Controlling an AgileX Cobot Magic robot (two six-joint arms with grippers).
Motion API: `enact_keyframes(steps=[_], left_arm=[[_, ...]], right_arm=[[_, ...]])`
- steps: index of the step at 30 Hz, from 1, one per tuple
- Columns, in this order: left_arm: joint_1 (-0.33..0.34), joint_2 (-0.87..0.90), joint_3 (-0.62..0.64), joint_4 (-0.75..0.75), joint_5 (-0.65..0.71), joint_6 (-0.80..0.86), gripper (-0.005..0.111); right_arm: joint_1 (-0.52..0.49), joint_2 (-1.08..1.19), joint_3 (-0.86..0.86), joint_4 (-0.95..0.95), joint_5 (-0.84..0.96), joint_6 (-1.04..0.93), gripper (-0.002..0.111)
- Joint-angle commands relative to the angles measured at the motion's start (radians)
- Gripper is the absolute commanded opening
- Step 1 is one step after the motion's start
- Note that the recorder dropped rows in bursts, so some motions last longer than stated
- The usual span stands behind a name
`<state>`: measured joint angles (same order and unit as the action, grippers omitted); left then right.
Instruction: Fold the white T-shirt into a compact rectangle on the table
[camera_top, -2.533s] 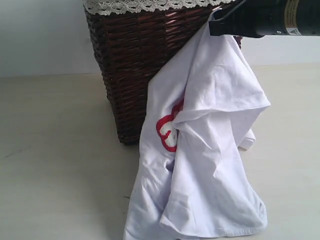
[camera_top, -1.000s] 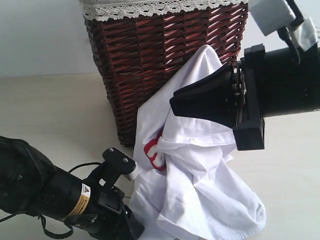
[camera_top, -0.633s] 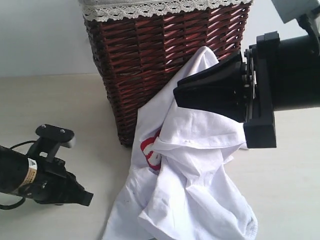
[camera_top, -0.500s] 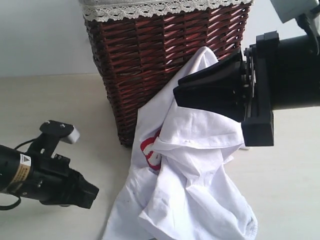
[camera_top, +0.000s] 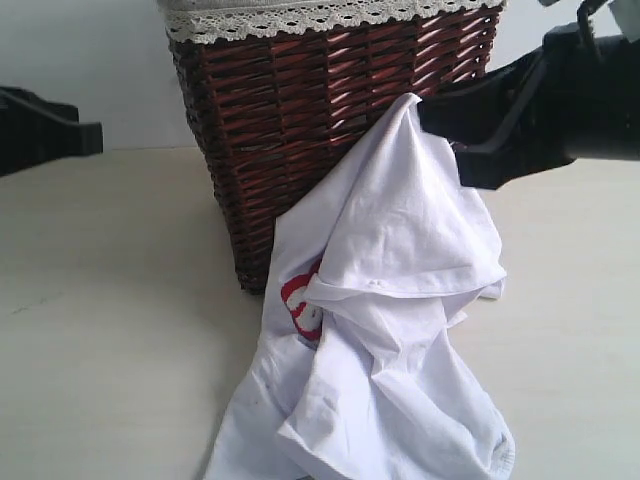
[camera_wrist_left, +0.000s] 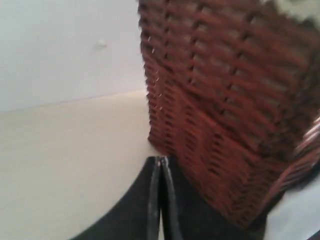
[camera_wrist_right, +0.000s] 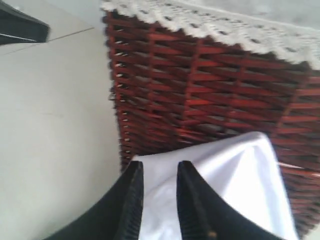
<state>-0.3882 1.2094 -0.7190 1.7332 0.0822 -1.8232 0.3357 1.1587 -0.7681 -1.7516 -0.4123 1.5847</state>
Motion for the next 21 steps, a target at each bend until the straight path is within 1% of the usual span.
enact_keyframes(steps=[1, 3, 7, 9, 12, 14, 16, 17, 19, 21], left_arm=[[0.000, -0.016, -0.074, -0.012, -0.082, -0.013, 0.000], [0.000, -0.018, -0.102, -0.009, -0.122, -0.013, 0.000], [0.000, -0.037, -0.157, 0.011, -0.145, 0.013, 0.000], [0.000, -0.075, -0.189, 0.011, -0.133, 0.089, 0.000], [0.000, -0.166, -0.201, 0.011, -0.122, 0.095, 0.000], [0.000, -0.229, -0.185, 0.011, -0.125, 0.095, 0.000], [0.000, -0.294, -0.158, 0.011, -0.130, 0.097, 0.000], [0.000, -0.328, -0.140, 0.011, -0.154, 0.097, 0.000], [0.000, -0.368, -0.118, 0.011, -0.287, 0.115, 0.000], [0.000, -0.351, -0.113, 0.011, -0.505, 0.110, 0.000]], right_arm=[[0.002, -0.042, -0.007, 0.007, 0.263, 0.022, 0.025], [0.002, -0.068, -0.007, 0.007, 0.353, 0.041, 0.025], [0.002, -0.103, -0.007, 0.007, 0.453, 0.039, 0.023], [0.002, -0.116, -0.007, 0.007, 0.453, 0.039, 0.022], [0.002, -0.140, -0.007, 0.007, 0.412, 0.037, 0.020], [0.002, -0.165, -0.007, 0.007, 0.385, 0.040, 0.014], [0.002, -0.201, -0.007, 0.007, 0.353, 0.040, 0.002], [0.002, -0.221, -0.003, 0.007, 0.337, 0.040, 0.000], [0.002, -0.252, 0.008, 0.007, 0.283, 0.079, 0.000], [0.002, -0.262, 0.013, 0.007, 0.160, 0.153, 0.000]])
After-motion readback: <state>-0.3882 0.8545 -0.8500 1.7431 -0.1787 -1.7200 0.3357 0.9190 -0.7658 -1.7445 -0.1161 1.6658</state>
